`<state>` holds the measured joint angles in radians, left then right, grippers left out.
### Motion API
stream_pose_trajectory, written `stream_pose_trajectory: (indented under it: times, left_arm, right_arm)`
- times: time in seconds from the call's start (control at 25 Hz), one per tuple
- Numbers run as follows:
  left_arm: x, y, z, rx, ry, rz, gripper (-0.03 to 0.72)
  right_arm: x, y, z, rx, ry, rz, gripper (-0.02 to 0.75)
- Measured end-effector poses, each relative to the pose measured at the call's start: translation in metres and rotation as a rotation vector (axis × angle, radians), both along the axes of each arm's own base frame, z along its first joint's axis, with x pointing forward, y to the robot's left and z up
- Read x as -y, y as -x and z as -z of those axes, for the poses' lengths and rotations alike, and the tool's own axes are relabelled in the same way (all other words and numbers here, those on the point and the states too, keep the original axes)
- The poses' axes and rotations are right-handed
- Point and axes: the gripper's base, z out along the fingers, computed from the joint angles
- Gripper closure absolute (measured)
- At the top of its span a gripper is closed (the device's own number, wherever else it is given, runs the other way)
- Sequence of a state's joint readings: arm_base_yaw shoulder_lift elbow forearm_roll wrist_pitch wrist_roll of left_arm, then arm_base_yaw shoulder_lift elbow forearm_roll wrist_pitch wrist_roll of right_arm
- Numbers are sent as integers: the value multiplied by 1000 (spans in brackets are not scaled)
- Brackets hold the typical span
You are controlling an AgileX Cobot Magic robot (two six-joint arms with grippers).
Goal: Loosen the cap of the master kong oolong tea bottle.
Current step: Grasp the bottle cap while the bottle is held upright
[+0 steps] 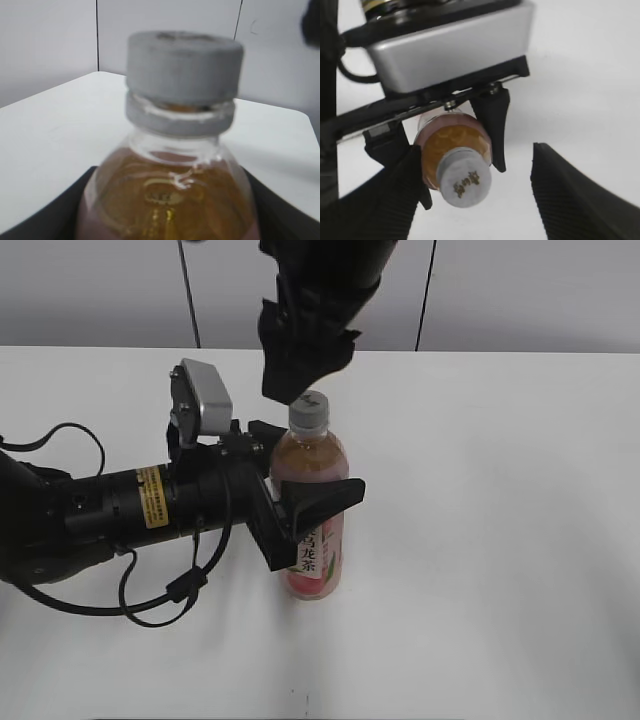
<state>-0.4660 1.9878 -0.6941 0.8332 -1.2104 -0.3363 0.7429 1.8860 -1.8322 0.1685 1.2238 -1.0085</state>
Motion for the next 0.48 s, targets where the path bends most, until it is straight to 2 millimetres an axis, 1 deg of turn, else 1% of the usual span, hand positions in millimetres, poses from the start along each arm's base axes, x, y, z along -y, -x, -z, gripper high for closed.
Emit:
stream_pose_trajectory:
  times: [0.12,0.24,0.48]
  left_arm:
    - [0,0,0,0,0,0,231]
    - [0,0,0,0,0,0,231]
    - [0,0,0,0,0,0,231]
  right_arm:
    - [0,-3,-11,-58,-60,255,220]
    - [1,-4,-13,-121,-101,445,220]
    - [1,-5,-12,-237,-157,737,219]
